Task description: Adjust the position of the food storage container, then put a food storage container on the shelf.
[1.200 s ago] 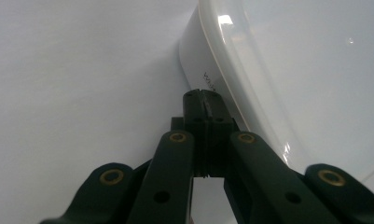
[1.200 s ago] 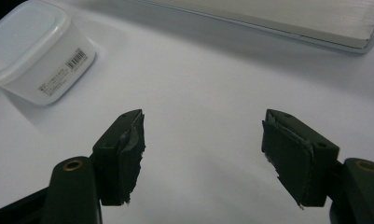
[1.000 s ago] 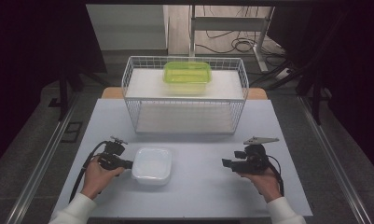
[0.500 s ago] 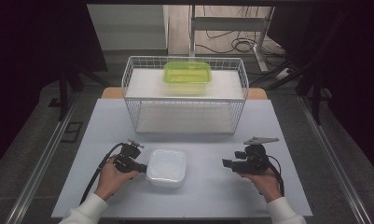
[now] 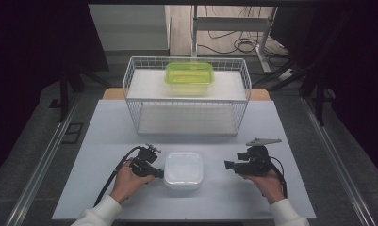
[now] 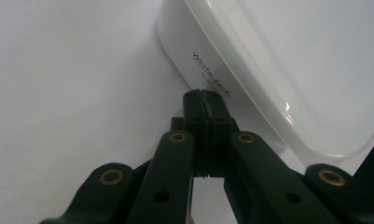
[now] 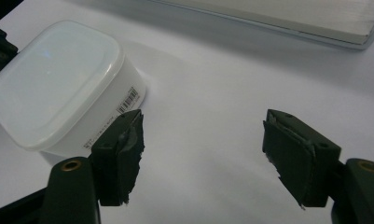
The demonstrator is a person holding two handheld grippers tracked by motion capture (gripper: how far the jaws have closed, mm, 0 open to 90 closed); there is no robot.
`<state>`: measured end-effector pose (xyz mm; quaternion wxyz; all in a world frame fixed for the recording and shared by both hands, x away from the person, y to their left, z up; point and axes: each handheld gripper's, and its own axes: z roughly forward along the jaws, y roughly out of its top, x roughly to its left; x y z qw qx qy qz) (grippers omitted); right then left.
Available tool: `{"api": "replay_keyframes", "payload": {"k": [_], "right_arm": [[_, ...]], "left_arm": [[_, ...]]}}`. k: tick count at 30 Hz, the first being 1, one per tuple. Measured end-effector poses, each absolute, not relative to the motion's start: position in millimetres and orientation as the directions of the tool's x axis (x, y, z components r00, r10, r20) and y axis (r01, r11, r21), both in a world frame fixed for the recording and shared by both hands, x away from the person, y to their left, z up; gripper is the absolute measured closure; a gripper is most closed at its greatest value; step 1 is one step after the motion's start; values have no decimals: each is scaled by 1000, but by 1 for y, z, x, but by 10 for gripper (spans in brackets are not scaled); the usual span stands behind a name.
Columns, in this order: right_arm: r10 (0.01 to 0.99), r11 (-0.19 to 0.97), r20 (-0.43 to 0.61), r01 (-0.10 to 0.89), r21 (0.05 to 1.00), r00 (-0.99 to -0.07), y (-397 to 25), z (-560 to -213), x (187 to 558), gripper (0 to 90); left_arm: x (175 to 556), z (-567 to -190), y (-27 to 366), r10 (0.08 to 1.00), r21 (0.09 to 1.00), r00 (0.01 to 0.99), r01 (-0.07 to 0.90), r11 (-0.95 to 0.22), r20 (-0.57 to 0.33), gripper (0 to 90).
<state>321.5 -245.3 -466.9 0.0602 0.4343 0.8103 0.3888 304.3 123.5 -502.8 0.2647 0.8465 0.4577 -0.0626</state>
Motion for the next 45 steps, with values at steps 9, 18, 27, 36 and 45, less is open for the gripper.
{"api": "replay_keyframes", "payload": {"k": [9,18,27,36,45], "right_arm": [[763,233,293,669,706,-575,-252,-462,321,234],[738,232,320,668,707,-594,-247,-460,321,229],[704,254,328,654,713,-630,-236,-458,322,217],[700,256,332,656,710,-632,-236,-456,320,210],[679,225,395,688,690,-619,-232,-458,322,245]], "left_arm": [[302,-491,145,772,461,528,817,-347,-353,876],[290,-465,163,784,645,499,745,-171,-368,519],[285,-464,171,793,667,489,731,-145,-363,307],[286,-469,165,783,649,485,748,-141,-388,273],[289,-472,166,757,630,461,772,-86,-462,322]]}}
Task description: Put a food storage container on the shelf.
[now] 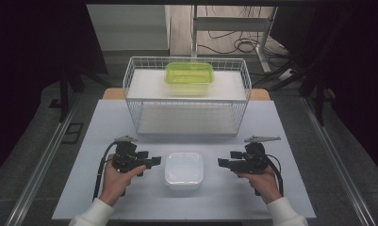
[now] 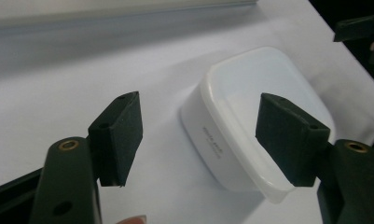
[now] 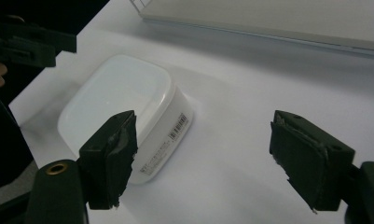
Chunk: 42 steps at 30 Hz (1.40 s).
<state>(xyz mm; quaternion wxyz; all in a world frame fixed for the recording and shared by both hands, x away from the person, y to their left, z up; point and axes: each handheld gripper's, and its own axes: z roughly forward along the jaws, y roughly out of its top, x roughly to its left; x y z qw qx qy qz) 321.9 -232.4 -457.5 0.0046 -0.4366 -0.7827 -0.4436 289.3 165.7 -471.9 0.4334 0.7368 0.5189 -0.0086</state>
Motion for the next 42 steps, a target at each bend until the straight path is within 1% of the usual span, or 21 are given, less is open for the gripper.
{"api": "replay_keyframes", "payload": {"k": [5,9,10,12,14,22,32,34,38,39,40,42], "right_arm": [[648,225,428,695,683,-630,-224,-459,319,309],[632,229,439,696,680,-638,-217,-462,316,359],[628,218,456,705,675,-631,-215,-463,315,384],[628,217,464,713,667,-625,-214,-464,315,396],[622,210,490,733,647,-611,-212,-467,317,432],[601,217,527,758,615,-600,-201,-474,320,463],[591,224,566,791,569,-575,-184,-486,330,506],[590,229,569,794,562,-573,-182,-489,331,523],[584,239,578,801,548,-570,-180,-492,331,573],[578,237,588,806,543,-566,-181,-493,331,598],[578,237,588,806,543,-566,-181,-493,331,598],[573,227,606,818,529,-552,-181,-493,330,611]], "left_arm": [[295,-480,165,714,578,440,814,-61,-544,366],[299,-485,163,692,548,427,834,-54,-581,385],[302,-485,161,678,540,427,840,-53,-599,393],[302,-485,160,674,536,425,843,-51,-604,397],[303,-487,160,672,531,428,845,-61,-604,406],[300,-492,163,669,517,414,854,-52,-617,435],[299,-502,166,623,474,380,880,-17,-683,470],[299,-503,165,618,472,379,881,-15,-688,485],[302,-506,160,580,449,372,894,-13,-724,533],[303,-507,159,578,442,369,897,-16,-728,566],[303,-509,158,573,435,366,900,-19,-733,566],[304,-511,155,554,417,360,909,-26,-751,627]]}}
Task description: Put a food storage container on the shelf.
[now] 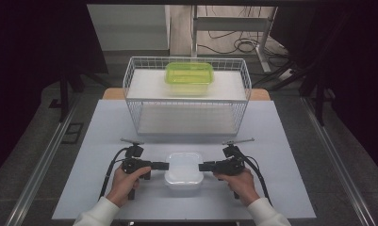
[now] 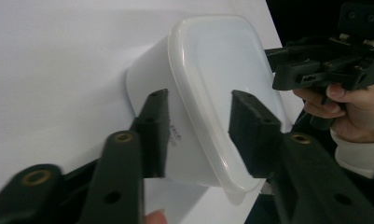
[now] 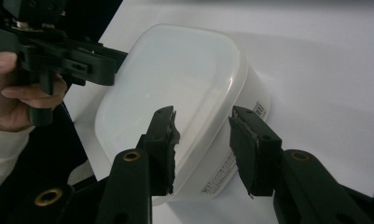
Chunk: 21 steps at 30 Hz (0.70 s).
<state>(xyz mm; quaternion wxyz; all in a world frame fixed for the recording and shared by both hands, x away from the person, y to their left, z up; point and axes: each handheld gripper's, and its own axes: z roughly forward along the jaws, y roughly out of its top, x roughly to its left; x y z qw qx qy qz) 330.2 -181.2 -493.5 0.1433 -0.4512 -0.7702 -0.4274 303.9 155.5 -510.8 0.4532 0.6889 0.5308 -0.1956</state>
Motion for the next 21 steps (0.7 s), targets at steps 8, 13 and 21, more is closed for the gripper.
{"api": "replay_keyframes", "payload": {"k": [8,13,21], "right_arm": [[546,141,711,885,445,-444,-187,-498,331,688],[534,118,732,895,430,-422,-192,-496,329,734],[500,99,756,895,434,-422,-197,-492,326,797]], "left_arm": [[297,-508,155,564,405,319,914,30,-761,706],[293,-503,154,571,423,324,905,45,-754,735],[289,-497,155,572,455,346,889,55,-744,787]]}}
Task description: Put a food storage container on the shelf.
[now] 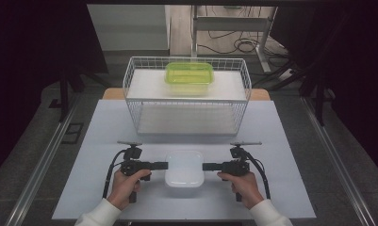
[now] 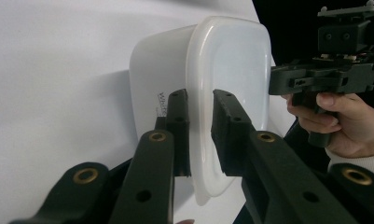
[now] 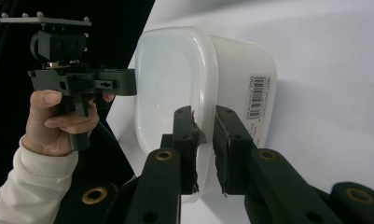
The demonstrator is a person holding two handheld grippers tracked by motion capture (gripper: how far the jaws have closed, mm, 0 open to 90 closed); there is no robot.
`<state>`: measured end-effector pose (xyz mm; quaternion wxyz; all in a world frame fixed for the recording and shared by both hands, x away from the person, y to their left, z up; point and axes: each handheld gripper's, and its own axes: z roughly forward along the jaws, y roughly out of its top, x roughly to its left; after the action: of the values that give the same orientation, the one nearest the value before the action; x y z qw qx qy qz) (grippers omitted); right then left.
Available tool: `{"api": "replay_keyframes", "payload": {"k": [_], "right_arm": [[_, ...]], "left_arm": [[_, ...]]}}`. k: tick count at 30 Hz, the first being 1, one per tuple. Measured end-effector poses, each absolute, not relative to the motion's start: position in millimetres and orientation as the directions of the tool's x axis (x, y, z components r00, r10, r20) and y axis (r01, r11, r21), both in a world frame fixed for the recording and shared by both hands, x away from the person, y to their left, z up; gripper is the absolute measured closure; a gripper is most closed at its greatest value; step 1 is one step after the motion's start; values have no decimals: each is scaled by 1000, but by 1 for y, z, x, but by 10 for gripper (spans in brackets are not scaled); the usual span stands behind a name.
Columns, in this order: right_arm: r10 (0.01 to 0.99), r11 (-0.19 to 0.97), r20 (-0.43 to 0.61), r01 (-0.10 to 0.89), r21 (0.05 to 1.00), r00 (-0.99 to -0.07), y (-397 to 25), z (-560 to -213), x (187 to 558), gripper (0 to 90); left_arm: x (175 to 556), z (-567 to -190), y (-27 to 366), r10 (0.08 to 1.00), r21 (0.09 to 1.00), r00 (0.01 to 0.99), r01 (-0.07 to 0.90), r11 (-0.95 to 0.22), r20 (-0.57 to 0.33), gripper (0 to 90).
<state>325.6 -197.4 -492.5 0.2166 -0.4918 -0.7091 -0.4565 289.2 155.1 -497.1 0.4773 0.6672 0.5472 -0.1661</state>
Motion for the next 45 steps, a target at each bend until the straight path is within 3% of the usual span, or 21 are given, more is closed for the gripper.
{"api": "replay_keyframes", "payload": {"k": [29,45], "right_arm": [[523,148,618,777,612,-586,-198,-458,317,800],[519,159,580,737,657,-628,-197,-441,315,799]], "left_arm": [[282,-471,149,587,579,463,815,14,-664,796],[281,-455,150,586,613,492,790,10,-644,796]]}}
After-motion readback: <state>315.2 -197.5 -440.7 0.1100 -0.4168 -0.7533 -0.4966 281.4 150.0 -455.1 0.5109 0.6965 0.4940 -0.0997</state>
